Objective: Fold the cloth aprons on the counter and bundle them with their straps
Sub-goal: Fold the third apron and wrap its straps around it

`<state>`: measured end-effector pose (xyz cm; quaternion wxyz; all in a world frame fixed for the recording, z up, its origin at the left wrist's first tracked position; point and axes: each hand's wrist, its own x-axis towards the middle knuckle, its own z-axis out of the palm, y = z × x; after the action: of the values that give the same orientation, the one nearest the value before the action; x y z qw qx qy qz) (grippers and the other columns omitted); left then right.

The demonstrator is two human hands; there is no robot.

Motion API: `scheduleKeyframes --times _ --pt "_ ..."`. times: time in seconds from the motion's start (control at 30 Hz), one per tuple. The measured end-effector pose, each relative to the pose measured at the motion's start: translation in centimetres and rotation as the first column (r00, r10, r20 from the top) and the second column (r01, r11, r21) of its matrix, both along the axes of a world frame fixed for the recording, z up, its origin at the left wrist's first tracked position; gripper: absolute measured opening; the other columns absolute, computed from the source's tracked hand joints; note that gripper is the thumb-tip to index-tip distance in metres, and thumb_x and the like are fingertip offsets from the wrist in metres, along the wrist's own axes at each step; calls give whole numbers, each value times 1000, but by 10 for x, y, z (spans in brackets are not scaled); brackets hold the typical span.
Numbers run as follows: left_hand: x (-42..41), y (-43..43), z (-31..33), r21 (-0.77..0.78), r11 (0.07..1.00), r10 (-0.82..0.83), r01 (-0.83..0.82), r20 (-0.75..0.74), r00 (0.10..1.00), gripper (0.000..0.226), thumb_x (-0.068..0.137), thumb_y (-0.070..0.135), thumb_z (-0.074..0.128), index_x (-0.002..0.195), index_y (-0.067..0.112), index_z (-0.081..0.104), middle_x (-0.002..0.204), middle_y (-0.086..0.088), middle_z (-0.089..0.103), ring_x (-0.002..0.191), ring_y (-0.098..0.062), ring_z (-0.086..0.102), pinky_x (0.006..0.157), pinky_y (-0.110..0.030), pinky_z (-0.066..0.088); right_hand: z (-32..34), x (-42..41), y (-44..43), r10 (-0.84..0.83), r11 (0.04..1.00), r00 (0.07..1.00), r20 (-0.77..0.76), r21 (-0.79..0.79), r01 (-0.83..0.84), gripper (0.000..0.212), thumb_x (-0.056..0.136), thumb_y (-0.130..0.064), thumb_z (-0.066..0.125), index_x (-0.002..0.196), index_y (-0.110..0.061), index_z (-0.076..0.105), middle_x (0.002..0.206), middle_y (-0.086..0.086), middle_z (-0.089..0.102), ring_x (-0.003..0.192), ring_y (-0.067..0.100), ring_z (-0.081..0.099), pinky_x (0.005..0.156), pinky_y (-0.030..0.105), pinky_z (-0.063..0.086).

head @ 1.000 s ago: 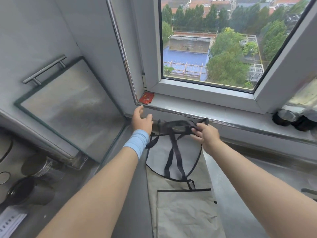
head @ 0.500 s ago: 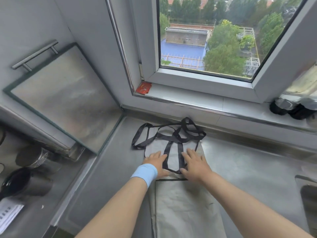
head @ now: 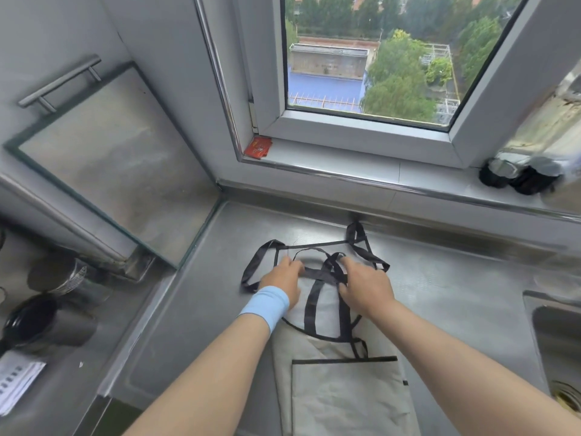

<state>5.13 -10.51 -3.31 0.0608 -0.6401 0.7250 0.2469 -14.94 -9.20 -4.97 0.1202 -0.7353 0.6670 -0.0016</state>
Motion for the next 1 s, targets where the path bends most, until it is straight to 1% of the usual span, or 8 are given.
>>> scheduleKeyframes --times 0.23,0.37,0.5,0.6,0.7,0.8,0.93,1.0 --pt "17 -38 -11 110 992 32 -65 278 960 39 89 16 54 127 19 50 134 -5 47 113 -30 58 88 -37 48 -5 -7 -47 38 986 979 -202 167 -4 23 86 -13 49 106 -19 58 99 0 67 87 26 66 63 30 44" --pt "26 -67 -8 120 986 79 -119 292 953 32 90 24 47 118 18 61 122 -6 58 109 -30 59 89 -37 50 -1 -6 -78 -105 994 994 -37 35 107 18 90 -24 48 104 -17 57 98 6 68 89 33 65 64 33 42" --pt "36 -107 6 -141 926 359 -349 51 932 29 93 21 44 113 16 64 118 -12 51 102 -36 59 84 -37 47 18 2 -114 -269 947 933 239 -112 302 19 91 -24 48 106 -15 57 91 8 69 84 33 63 65 34 42" --pt "47 -136 11 -163 756 552 -634 -363 751 27 87 12 52 109 17 67 117 -12 62 105 -33 60 89 -29 45 25 8 -137 -248 934 851 462 -118 336 22 93 -18 49 111 -14 61 104 5 68 96 28 61 77 34 46" --pt "52 -142 17 -121 720 537 -683 -525 660 51 83 -1 52 130 19 55 142 -10 43 118 -26 55 101 -24 39 22 10 -150 -142 984 869 473 -29 176 43 95 -11 49 137 -10 53 136 9 59 126 27 53 106 34 40" --pt "52 -129 16 -202 783 465 -589 -440 768 72 80 -6 51 144 24 37 159 0 9 123 -29 51 102 -34 43 13 13 -148 -95 994 935 343 -16 107 54 90 -6 50 143 -9 46 136 13 56 126 35 51 105 41 42" --pt "52 -106 3 -432 748 399 -504 -314 862 54 73 -10 45 117 20 54 136 -4 37 105 -34 54 82 -41 50 0 25 -117 293 906 920 259 -384 -181 34 76 -2 58 108 -11 66 104 8 63 93 33 58 77 44 48" --pt "48 -92 -4 -424 782 377 -457 -262 888 39 76 -8 43 101 18 58 115 -5 47 95 -33 54 74 -38 47 -14 31 -95 481 847 868 125 -320 -423 33 82 -17 55 114 -14 64 115 6 62 105 30 57 85 43 47"
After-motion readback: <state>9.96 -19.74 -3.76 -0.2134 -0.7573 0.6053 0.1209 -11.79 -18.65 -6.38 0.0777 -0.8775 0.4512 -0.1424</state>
